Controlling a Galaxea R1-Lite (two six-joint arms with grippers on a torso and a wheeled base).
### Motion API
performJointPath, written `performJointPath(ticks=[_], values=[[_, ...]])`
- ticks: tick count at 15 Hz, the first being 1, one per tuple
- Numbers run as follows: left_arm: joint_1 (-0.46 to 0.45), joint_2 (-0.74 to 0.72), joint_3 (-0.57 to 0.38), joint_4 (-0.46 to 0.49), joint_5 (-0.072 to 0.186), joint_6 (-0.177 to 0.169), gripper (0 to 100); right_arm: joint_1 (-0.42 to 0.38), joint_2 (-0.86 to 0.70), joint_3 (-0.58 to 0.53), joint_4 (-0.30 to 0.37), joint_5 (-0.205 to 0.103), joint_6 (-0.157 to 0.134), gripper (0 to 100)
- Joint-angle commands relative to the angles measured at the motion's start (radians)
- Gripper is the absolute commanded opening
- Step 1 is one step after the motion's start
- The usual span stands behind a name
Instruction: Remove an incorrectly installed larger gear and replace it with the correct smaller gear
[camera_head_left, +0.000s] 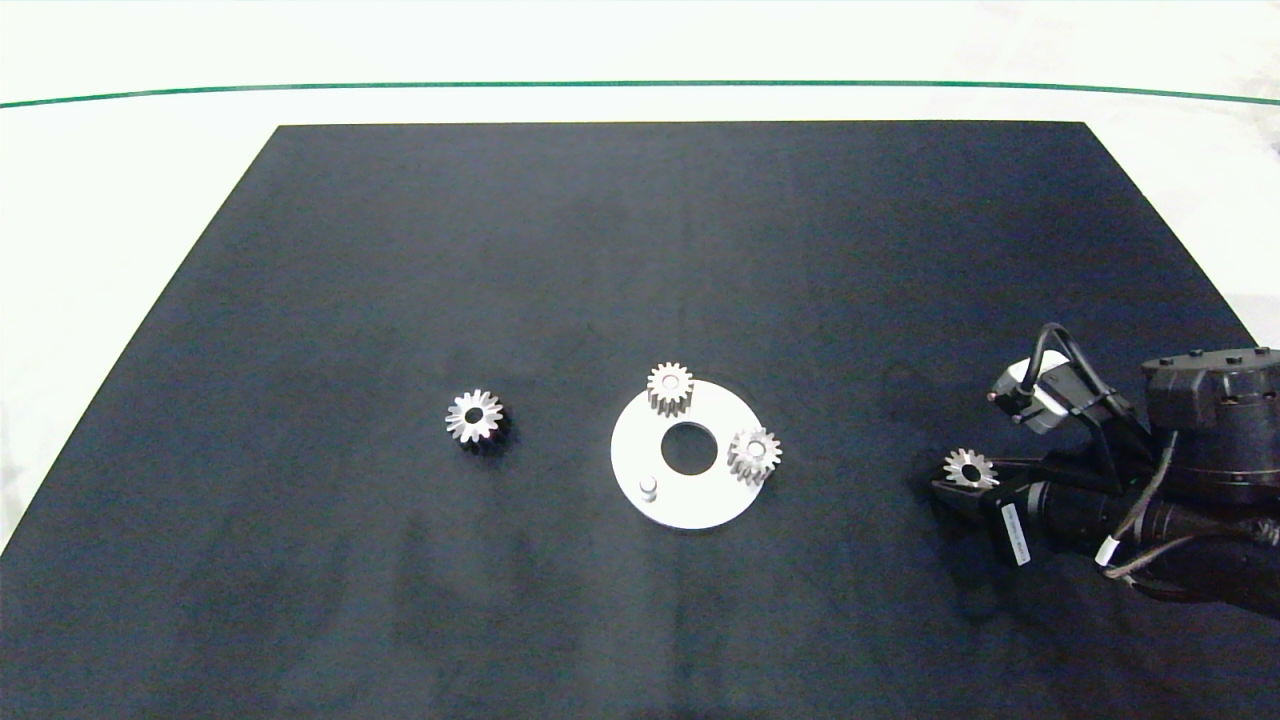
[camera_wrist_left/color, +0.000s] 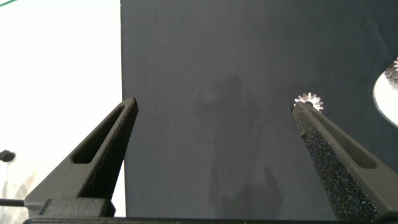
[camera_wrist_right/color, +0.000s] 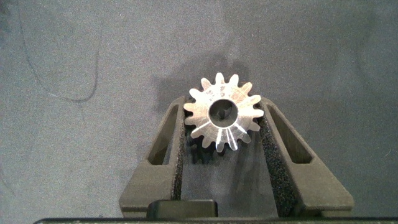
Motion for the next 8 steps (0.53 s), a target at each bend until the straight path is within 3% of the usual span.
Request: performJointPath(ticks=[1,5,8], values=[[0.0,0.0,0.001,0.002,0.001,0.001,100,0.002,-0.005,0.003,-0.002,-0.001,-0.002,24],[0.0,-0.014,0.007,0.009,-0.001,0.001,100,0.026,-0.051,-0.038,0.01,-0.004,-0.002,22],[-0.005,-0.03,0.01,0.042,-0.001,0.0,100,0.095,-0.076,-0.096,0.035,-0.007,-0.005,22]])
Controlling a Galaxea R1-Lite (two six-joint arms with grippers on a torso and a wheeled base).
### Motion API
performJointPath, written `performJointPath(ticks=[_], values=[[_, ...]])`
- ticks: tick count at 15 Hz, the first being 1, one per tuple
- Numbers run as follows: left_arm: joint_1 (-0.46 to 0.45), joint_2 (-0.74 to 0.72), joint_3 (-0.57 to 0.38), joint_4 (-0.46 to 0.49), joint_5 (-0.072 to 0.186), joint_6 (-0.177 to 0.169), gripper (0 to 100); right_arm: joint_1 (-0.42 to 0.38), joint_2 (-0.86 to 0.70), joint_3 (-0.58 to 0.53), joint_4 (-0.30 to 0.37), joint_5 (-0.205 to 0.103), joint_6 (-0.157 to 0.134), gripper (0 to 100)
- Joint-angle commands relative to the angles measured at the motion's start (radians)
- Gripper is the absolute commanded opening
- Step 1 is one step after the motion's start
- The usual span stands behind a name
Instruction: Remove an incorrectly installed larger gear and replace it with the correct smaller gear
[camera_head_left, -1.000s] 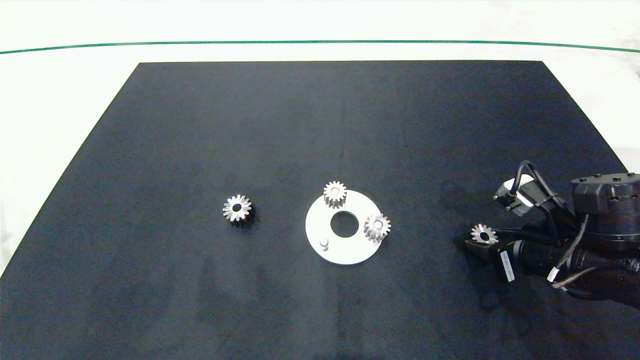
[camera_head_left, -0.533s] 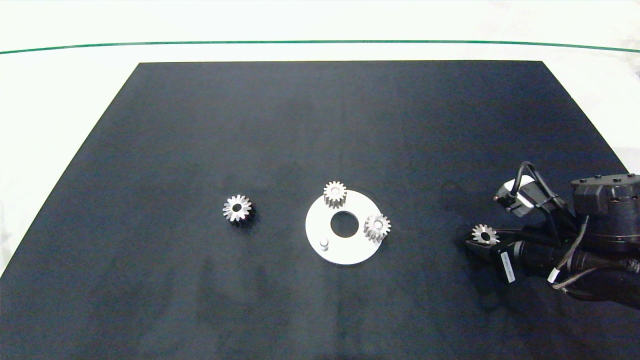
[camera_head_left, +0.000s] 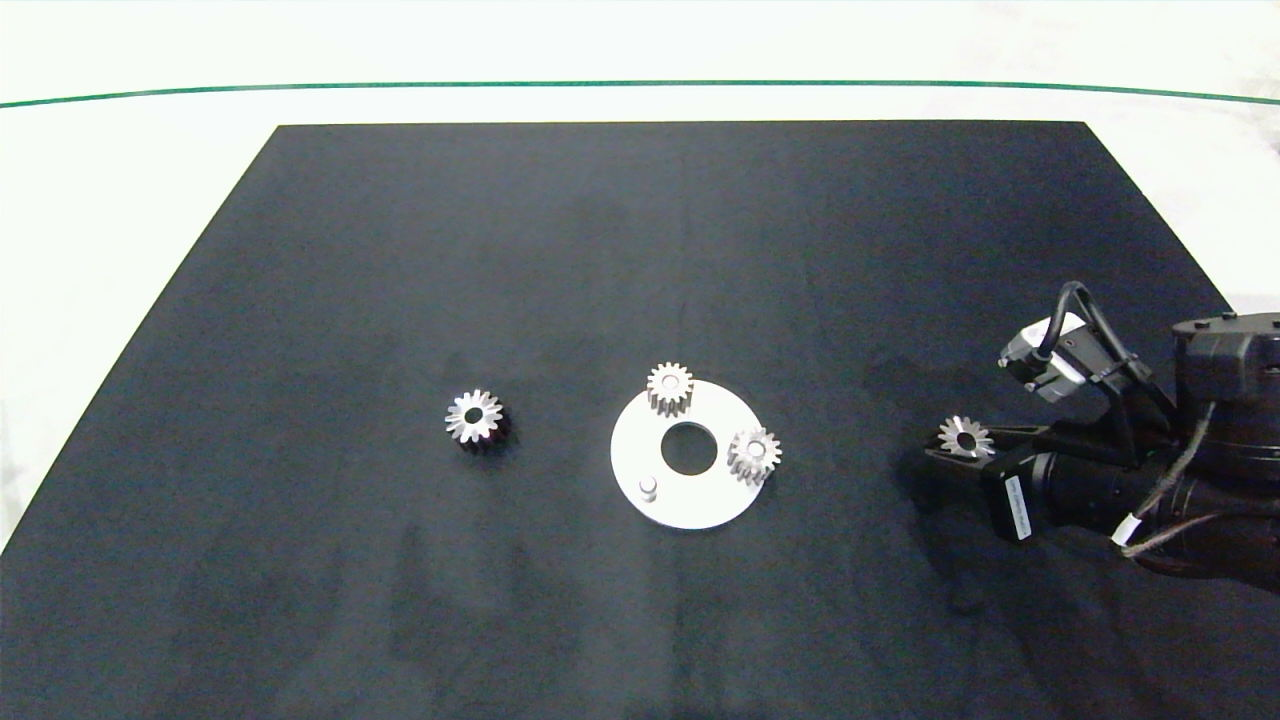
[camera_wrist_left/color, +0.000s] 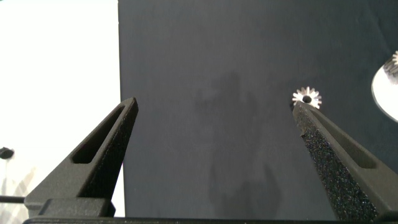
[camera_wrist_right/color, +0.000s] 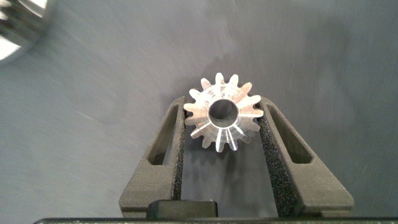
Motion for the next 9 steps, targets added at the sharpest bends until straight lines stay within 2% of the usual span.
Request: performJointPath(ticks=[1,3,4,5,7,9], values=[[-0.004,-0.018,0.002,0.019,0.001,0.001,100,0.082,-0.034,-0.061,0.045,-0.002,-0.007,22],[-0.009,-0.038,0.016,0.023,0.001,0.0,100,0.168,-0.05,-0.122,0.156,-0.002,-0.007,22],[-0.009,-0.046,0.021,0.023,-0.001,0.0,100,0.194,-0.048,-0.141,0.19,0.0,-0.007,22],[-0.009,-0.061,0.028,0.023,-0.001,-0.002,100,0.246,-0.039,-0.173,0.219,-0.014,-0.005,22],[-0.011,-0.086,0.031,0.023,-0.001,-0.007,100,0.299,0.012,-0.217,0.219,-0.049,-0.004,22],[-0.009,-0.116,0.024,0.023,-0.001,-0.022,100,0.329,0.065,-0.268,0.22,-0.051,-0.002,22]])
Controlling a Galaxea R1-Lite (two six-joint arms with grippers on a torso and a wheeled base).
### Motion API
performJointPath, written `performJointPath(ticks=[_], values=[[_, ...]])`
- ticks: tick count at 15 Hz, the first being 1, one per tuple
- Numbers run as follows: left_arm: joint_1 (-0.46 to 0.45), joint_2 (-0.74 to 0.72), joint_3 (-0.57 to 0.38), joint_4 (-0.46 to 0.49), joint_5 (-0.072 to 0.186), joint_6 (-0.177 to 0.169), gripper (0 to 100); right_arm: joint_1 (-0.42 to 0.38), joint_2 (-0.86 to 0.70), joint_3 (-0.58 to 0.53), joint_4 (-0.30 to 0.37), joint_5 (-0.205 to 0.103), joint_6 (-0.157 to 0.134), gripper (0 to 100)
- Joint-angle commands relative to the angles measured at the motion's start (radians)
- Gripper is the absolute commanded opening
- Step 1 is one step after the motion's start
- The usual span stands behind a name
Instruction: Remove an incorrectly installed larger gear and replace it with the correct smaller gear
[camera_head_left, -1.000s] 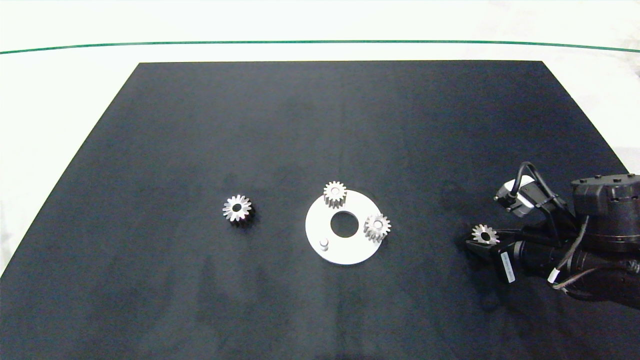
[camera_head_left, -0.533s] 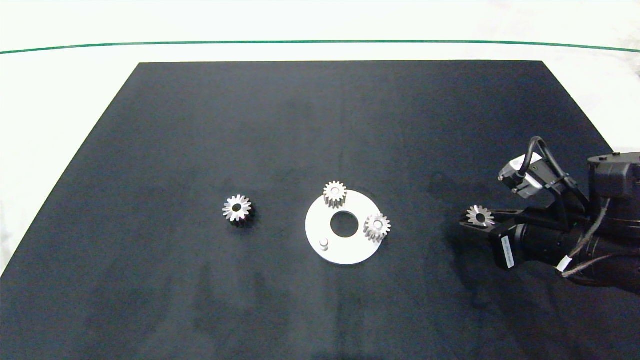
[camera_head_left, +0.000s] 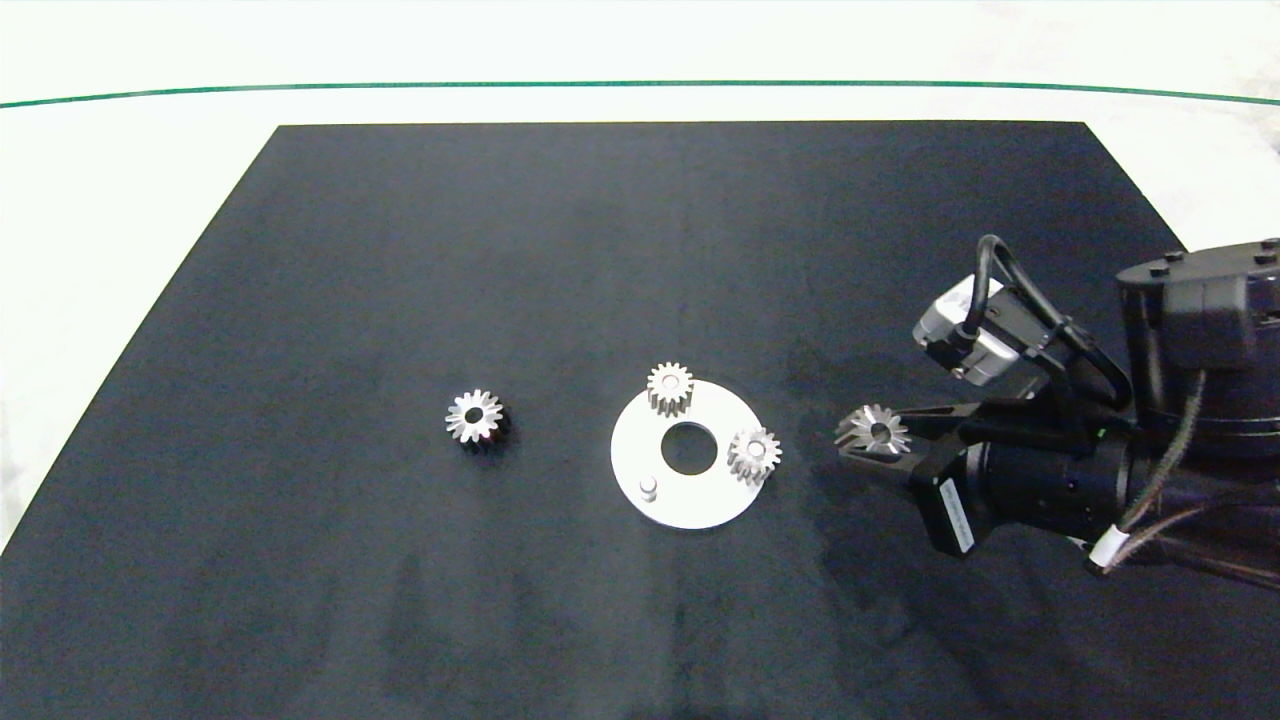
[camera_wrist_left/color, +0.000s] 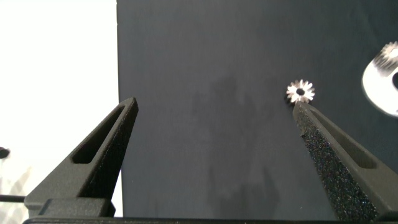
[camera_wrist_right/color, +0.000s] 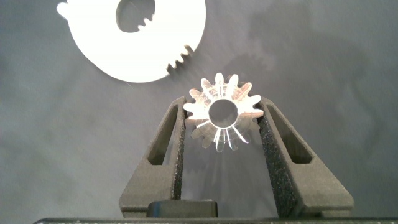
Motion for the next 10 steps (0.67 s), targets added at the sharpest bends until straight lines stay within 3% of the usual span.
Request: performJointPath(ticks=[1,7,10], values=[[0.002,-0.058,-0.009,0.002,0.0,-0.006,100,0.067,0.102,-0.081,0.001,-0.007,0.001,22],[0.011,-0.142,-0.006,0.002,0.007,-0.017,100,0.136,0.24,-0.187,0.011,-0.019,-0.002,22],[0.013,-0.176,0.0,0.002,0.01,-0.017,100,0.175,0.285,-0.243,0.052,-0.019,-0.002,22]])
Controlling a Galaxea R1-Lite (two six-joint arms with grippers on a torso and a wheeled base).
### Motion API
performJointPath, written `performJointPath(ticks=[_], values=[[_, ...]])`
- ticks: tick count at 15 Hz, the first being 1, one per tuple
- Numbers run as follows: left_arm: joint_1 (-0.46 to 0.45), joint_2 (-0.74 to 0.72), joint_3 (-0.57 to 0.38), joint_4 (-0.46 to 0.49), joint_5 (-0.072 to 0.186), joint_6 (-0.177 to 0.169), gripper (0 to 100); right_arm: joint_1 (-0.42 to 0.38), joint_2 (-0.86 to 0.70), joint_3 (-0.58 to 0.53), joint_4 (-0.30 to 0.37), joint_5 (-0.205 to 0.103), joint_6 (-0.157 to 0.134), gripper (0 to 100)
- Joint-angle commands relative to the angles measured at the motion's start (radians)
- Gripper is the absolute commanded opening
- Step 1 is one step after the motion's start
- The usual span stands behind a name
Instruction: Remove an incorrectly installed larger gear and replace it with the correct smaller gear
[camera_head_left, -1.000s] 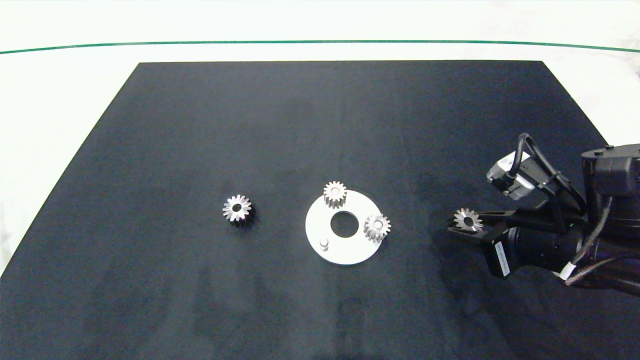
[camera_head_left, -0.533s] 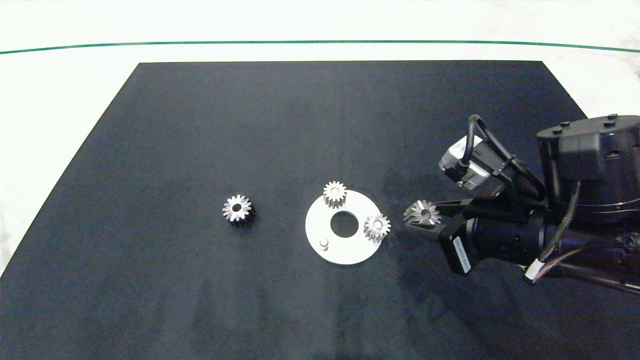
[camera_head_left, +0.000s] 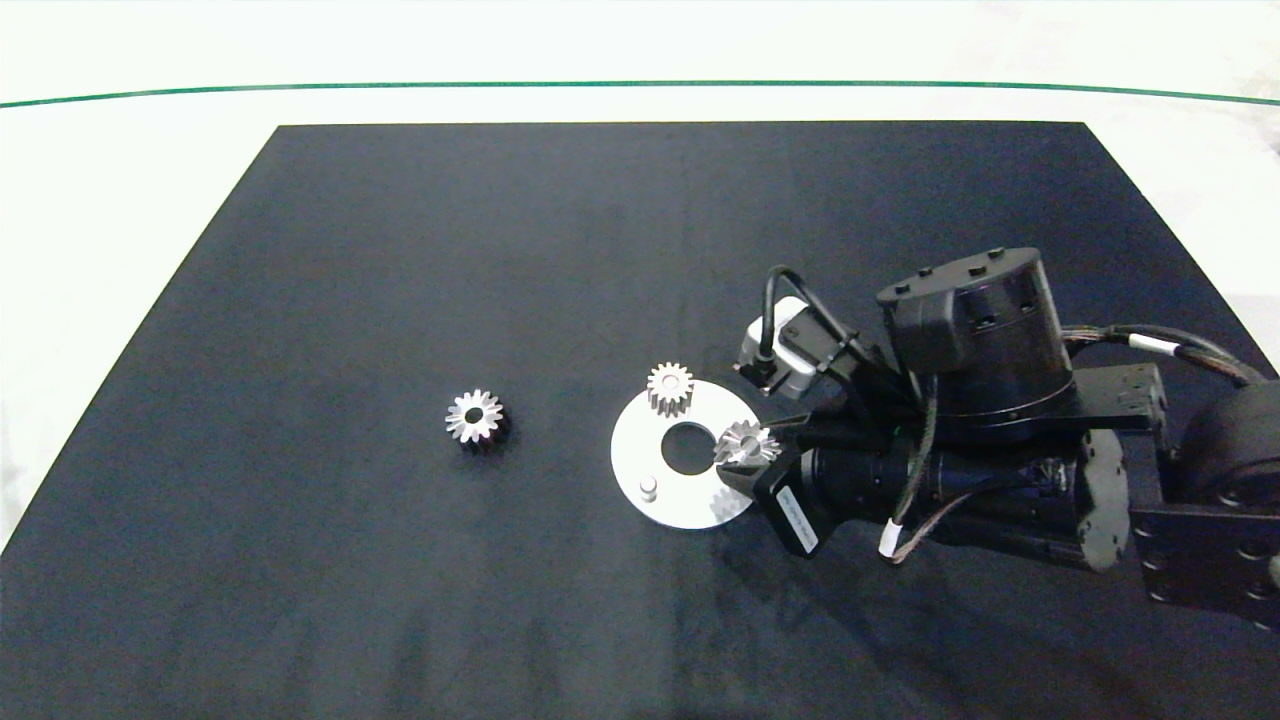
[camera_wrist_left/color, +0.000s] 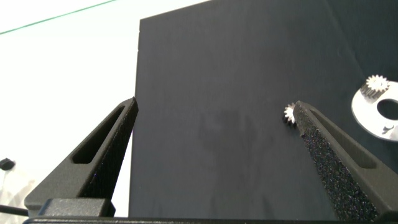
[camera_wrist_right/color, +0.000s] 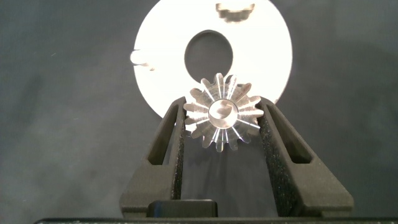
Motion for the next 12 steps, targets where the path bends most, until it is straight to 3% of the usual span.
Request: performJointPath(ticks=[1,6,12], values=[[0.001,-0.042,0.008,0.002,0.003,0.002,100,0.035,0.07,-0.062,0.027,-0.001,-0.002,22],[-0.002,-0.083,0.011,0.058,0.003,0.002,100,0.096,0.132,-0.203,0.127,-0.013,-0.002,22],[-0.003,-0.095,0.011,0.067,0.005,0.002,100,0.112,0.182,-0.229,0.136,-0.028,-0.003,22]])
